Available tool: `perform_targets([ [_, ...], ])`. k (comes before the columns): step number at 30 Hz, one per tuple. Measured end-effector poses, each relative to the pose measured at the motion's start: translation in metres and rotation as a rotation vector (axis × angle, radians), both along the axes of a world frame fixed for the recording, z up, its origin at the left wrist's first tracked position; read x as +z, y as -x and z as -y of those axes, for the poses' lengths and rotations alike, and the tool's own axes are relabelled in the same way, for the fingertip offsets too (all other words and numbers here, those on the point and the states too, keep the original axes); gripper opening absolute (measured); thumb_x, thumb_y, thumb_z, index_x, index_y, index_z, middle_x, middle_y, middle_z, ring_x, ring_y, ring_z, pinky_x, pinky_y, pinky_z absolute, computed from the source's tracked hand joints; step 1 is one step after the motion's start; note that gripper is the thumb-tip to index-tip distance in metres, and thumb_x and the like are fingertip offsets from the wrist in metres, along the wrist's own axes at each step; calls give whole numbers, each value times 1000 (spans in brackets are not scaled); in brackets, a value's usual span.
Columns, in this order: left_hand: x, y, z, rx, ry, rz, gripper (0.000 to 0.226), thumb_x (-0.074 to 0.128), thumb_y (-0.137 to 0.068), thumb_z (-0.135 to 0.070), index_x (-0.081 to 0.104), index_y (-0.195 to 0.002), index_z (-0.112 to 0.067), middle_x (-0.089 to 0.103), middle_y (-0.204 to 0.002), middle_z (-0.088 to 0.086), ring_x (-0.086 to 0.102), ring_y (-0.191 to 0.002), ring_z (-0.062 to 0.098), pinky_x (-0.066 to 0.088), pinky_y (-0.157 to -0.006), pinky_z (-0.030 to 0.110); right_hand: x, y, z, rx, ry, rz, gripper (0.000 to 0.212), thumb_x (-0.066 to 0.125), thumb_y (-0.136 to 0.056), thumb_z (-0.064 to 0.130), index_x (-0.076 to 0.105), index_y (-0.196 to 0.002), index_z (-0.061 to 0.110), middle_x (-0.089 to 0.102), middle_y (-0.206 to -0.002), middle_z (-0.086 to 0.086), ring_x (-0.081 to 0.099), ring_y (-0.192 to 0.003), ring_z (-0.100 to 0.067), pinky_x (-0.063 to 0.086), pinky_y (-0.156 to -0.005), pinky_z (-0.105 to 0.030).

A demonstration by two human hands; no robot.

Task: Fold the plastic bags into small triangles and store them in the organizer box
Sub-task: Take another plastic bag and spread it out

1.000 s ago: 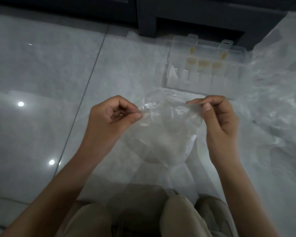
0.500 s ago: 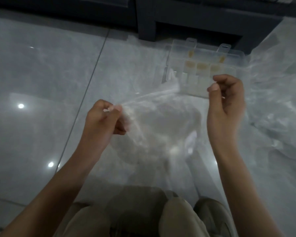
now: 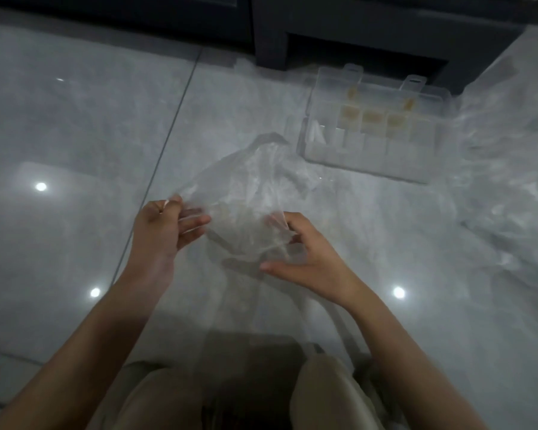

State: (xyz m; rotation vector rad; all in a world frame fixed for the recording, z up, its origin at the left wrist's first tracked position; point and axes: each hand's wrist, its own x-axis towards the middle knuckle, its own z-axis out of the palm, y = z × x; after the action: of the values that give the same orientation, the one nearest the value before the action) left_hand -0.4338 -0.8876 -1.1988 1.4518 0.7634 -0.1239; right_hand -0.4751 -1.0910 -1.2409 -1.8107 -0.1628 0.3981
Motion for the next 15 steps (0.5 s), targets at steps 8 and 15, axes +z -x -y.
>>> perform_targets([
  [8,4,2,3,33,0,67,18,47,-102,-18,46,-84,-15,70,-62,-2,67,-55,6,54,-52,18,6,-5,-18,-323,-176,19,19,59,-93,7,58,-75,11,52,-65,12,47,-62,0,38,-60,-14],
  [15,1,2,-2,68,-35,110,9,46,-102,-18,47,-95,-11,70,-62,-4,66,-54,5,53,-53,16,14,-10,1,-453,-46,156,17,56,-80,7,59,-85,23,61,-77,6,58,-71,-9,44,-68,-15],
])
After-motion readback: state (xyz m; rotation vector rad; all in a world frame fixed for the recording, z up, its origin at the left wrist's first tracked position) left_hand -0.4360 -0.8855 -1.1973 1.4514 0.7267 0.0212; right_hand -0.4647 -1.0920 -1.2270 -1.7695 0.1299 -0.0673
